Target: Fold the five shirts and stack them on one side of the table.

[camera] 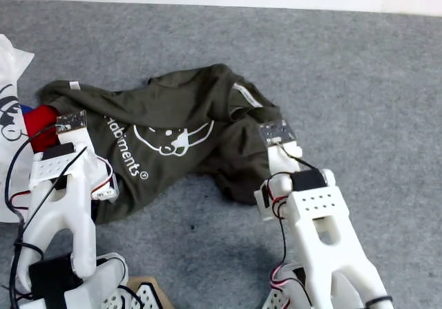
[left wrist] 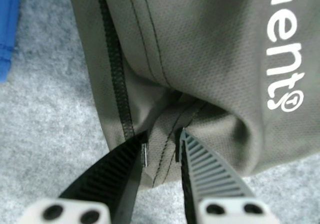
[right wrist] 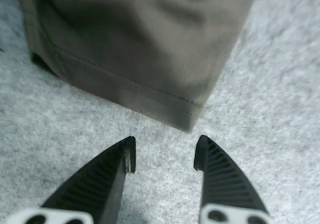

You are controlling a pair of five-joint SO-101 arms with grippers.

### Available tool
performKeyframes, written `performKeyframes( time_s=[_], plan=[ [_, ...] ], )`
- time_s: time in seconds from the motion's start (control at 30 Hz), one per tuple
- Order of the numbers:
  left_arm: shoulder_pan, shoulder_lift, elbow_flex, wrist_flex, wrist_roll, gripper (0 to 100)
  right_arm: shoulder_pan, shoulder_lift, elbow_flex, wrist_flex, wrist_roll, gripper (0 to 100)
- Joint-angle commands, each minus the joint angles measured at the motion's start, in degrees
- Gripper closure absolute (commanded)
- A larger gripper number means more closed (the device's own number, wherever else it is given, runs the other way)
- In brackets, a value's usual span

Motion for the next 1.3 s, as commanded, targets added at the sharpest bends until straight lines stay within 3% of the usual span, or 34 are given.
performKeyframes(
  time_s=[0.0,0.43,0.8,1.03,1.27],
  plan=[
    [1.01,-0.04,-0.04,-0.97,0.62,89,0.92,-2.33,-0.66,-0.13,1.23,79.3],
    [1.01,-0.04,-0.04,-0.70,0.62,89,3.47,-1.98,4.09,-9.71,0.97,79.3],
    [1.01,-0.04,-0.04,-0.88,0.70,89,3.74,12.70,1.71,-13.49,0.97,79.6],
    [1.01,-0.04,0.04,-0.97,0.70,89,3.82,15.87,1.63,-17.36,1.05,93.7],
    [1.01,-0.04,0.84,-1.05,0.70,89,6.64,15.78,1.63,-17.54,1.05,94.3]
  ],
)
